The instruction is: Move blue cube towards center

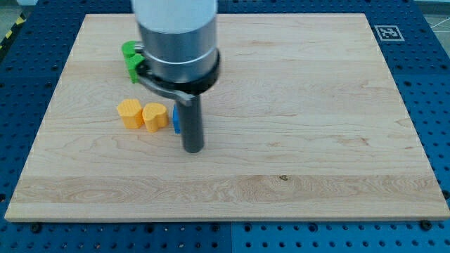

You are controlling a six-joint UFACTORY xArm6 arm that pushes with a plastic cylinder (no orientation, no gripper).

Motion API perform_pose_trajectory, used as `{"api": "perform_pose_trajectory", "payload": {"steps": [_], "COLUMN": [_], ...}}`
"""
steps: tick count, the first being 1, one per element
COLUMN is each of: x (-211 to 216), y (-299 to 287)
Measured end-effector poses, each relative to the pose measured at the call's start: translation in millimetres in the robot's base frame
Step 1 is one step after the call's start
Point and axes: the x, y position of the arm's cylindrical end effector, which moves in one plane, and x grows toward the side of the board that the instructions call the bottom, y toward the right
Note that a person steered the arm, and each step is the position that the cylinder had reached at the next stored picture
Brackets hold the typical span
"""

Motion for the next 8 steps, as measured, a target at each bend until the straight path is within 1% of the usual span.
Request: {"api": "perform_pose_trajectory", "payload": {"steps": [2,4,5,7,8], "x": [-2,-85,-99,-99,-99], "y": [-23,-2,5,27,27]}}
